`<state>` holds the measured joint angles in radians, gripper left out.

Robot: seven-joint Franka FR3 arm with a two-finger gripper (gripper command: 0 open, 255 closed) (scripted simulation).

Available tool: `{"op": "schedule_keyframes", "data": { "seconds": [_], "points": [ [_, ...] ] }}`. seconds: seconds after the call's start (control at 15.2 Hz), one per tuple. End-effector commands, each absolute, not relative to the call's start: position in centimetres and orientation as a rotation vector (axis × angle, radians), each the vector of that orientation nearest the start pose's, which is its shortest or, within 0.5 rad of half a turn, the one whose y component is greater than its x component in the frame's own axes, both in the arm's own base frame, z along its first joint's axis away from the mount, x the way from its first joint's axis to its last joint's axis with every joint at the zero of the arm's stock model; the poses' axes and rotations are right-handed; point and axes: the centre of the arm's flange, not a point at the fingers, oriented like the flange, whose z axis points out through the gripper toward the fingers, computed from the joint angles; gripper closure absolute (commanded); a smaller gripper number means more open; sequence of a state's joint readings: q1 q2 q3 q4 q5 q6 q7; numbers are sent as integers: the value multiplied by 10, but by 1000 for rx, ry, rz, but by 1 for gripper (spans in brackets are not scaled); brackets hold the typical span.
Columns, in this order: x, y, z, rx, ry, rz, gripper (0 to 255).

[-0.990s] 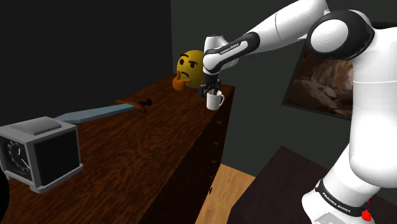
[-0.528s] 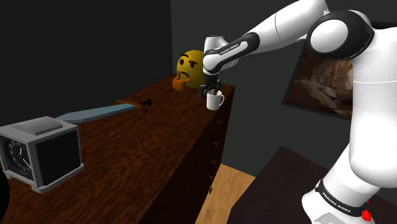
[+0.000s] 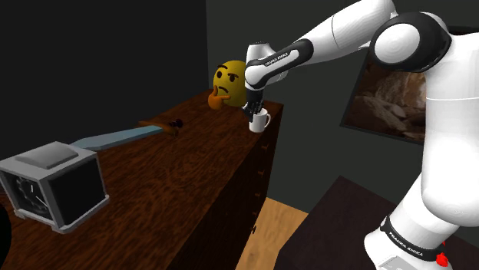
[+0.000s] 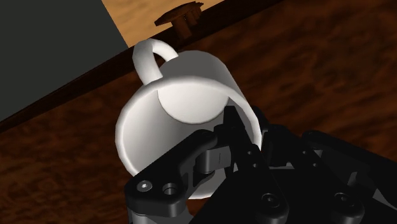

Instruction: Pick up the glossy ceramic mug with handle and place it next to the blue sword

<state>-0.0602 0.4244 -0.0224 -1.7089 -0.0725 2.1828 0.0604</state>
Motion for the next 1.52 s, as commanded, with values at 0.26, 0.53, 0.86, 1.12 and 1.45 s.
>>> {"op": "schedule_keyframes", "data": {
  "seconds": [0.26,0.53,0.86,1.12,1.45],
  "points": [
    [665,-56,366,-3207,162,-78,255],
    [665,-56,387,-3207,162,-78,255],
    [665,-56,413,-3207,162,-78,255],
    [665,-56,434,-3207,162,-78,255],
    [665,-56,461,-3207,162,-78,255]
  ]
}}
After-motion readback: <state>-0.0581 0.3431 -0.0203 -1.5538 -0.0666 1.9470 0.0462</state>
